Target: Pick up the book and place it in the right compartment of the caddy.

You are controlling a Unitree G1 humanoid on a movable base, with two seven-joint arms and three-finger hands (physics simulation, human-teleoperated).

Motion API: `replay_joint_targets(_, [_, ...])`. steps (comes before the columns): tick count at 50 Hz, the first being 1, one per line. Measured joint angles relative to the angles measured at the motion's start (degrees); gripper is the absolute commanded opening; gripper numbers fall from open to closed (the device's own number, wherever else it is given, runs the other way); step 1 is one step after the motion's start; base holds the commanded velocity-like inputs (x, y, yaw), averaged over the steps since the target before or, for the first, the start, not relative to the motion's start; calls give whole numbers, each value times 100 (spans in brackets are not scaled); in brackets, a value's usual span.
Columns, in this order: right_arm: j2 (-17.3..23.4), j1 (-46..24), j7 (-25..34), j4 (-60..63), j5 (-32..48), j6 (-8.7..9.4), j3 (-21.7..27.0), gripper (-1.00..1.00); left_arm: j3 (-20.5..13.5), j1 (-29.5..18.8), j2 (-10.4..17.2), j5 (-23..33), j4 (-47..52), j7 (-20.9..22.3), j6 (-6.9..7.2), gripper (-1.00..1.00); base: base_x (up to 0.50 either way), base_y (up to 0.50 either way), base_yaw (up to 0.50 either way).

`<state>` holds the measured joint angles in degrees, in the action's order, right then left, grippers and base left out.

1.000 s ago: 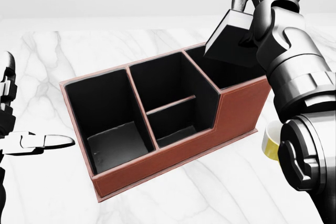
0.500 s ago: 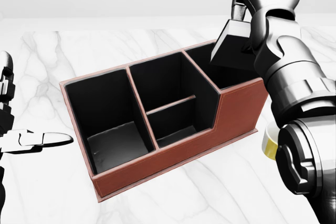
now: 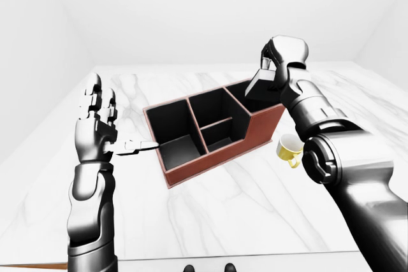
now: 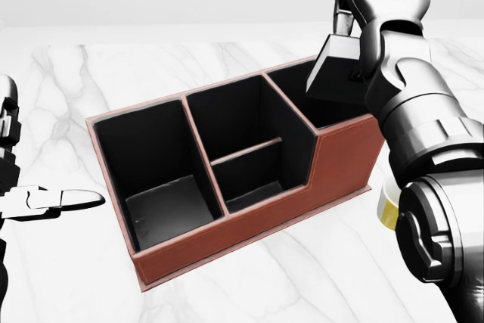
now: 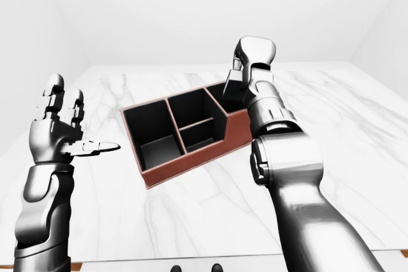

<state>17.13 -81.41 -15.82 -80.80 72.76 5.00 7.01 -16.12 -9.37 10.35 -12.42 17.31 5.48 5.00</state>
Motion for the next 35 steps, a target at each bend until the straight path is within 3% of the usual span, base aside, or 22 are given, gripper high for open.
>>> replay_joint_targets(27, [-115,8,-46,-7,150,0,56,-100,-34,10,17,-31,-68,-6,0,100,0,0,0])
replay_joint_targets(28, [-120,10,-51,-7,155,0,59,-57,-93,55,42,-69,-119,70,0,100,0,0,0])
replay_joint_targets(29, [-125,8,-62,-6,170,0,59,10,-161,105,71,-104,-189,150,0,100,0,0,0])
replay_joint_targets(30, [-128,5,-82,-1,190,0,55,100,-227,152,98,-133,-262,226,0,100,0,0,0])
replay_joint_targets(35, [-137,-3,-171,26,269,0,42,100,-514,339,215,-248,-596,521,0,100,0,0,0])
